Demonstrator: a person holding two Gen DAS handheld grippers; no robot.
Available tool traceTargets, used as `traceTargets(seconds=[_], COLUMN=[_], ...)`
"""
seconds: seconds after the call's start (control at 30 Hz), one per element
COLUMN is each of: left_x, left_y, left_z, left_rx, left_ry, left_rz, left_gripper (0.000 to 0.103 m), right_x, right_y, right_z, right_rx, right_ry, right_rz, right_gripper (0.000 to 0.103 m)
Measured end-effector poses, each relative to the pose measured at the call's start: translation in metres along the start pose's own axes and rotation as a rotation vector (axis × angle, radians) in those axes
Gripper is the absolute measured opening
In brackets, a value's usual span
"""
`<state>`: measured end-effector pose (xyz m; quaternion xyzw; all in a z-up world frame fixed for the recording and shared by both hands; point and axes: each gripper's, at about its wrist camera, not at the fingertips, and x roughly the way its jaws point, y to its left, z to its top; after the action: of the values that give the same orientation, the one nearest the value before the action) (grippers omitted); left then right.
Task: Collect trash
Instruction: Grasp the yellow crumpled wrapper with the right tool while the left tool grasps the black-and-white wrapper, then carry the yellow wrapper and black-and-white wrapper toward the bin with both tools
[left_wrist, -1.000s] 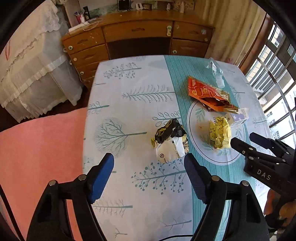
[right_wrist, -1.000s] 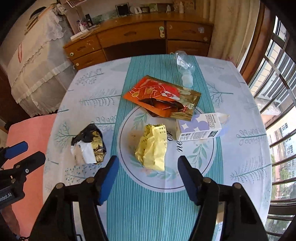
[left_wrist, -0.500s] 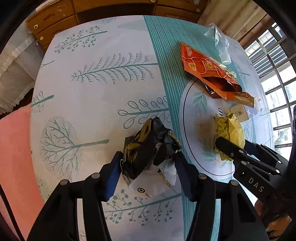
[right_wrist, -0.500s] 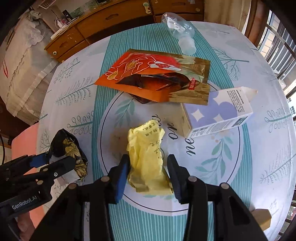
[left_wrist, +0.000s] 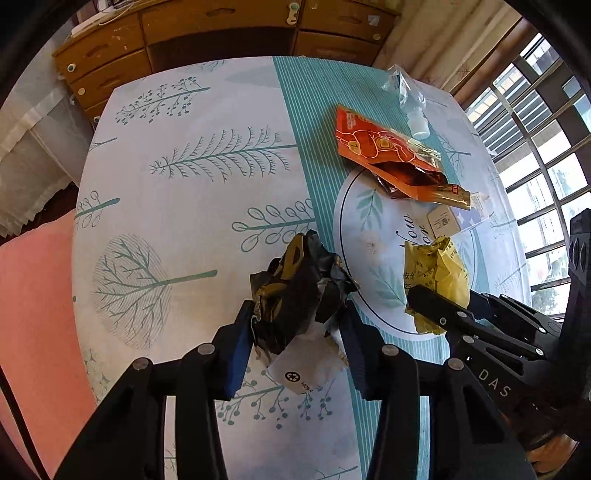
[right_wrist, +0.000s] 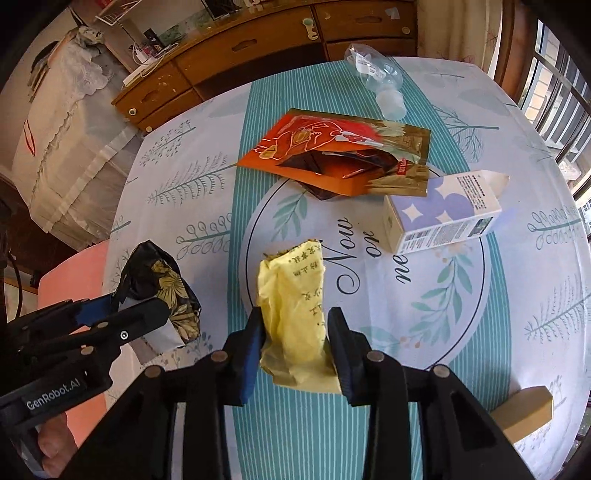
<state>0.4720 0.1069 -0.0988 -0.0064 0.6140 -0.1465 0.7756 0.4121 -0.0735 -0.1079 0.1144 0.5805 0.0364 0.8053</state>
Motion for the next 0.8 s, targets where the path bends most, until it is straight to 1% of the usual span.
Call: traceTargets(seconds=[0.2,0.43,0.6,0.8], left_x=[-0.037,-0.079,-0.112,-0.144], left_y=[-0.009,-0.043,-0.075,-0.124], left_z=[-0.027,-0.066,-0.111,-0.177], left_rx=[0.007,0.023,0.001,-0.045], left_ry=[-0.049,-0.138,-0.212,-0.289], left_rz=[0.018,0.070,0.110,0.145], left_gripper=[0.044,0.044,0.044,0.044], right_x=[-0.026,-0.070,-0.107,-0.160], right_y=[0.006,0.002,-0.010,-0.032], right_z=[-0.013,-0.042,-0.077,-0.137], right_rx=[-0.027,-0.077,-0.133,-0.225], right_ry=[-0.026,-0.073,-0.094,-0.130], right_rz=[0.033,0.076,0.111,0.150], right_gripper=[0.035,0.035,0.035,0.035])
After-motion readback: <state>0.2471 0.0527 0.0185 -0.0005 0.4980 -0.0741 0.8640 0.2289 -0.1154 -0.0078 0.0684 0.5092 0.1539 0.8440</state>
